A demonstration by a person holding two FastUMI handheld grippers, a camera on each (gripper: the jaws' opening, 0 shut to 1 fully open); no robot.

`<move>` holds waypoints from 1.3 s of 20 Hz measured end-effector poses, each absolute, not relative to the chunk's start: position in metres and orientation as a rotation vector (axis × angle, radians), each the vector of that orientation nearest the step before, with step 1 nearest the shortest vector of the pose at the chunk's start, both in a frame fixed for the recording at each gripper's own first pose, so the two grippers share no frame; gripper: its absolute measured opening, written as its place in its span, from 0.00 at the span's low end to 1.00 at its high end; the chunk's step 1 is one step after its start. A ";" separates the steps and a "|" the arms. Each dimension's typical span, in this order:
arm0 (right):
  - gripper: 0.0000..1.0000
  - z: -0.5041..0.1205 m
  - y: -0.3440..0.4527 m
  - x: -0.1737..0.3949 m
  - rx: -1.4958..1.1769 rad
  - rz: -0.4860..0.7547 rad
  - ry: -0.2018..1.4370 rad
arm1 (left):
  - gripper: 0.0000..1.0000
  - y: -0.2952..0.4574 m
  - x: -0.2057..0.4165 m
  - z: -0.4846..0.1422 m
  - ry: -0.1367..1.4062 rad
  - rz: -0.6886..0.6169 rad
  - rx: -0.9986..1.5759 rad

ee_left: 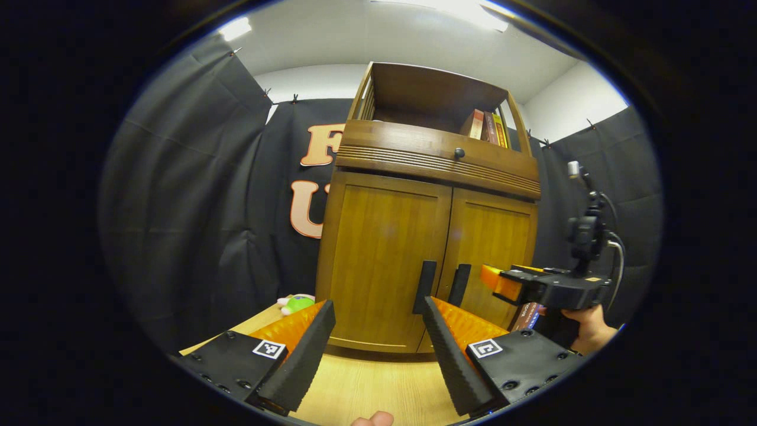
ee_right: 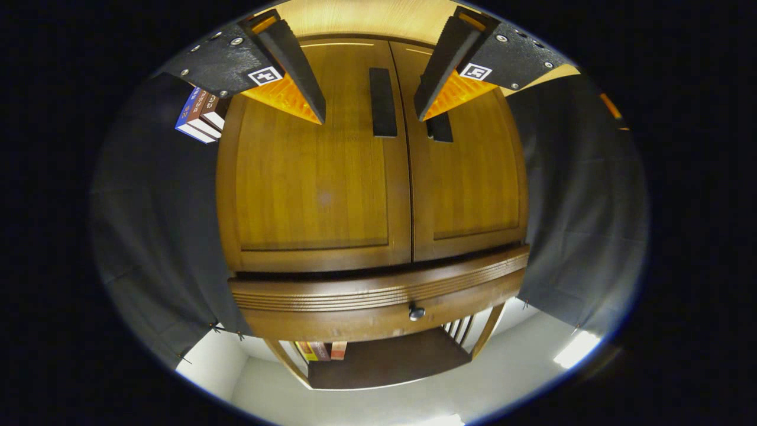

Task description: Open the right door of the double-door shoe cabinet with the right hand, and open the left door with the left hand.

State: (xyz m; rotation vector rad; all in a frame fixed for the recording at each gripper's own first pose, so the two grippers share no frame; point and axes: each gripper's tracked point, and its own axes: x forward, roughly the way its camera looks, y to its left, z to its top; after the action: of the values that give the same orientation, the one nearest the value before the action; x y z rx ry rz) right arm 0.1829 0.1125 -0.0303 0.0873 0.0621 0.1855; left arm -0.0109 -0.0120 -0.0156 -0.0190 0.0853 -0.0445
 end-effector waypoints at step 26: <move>0.30 -0.111 0.141 0.249 0.111 0.157 0.150 | 0.96 0.022 -0.014 0.001 0.041 -0.001 -0.001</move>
State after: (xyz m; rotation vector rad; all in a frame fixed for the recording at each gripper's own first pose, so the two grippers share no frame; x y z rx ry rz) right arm 0.2489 0.1411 -0.1113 0.1109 0.1497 0.1572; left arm -0.0138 0.0223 0.0013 -0.0009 0.0405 -0.0008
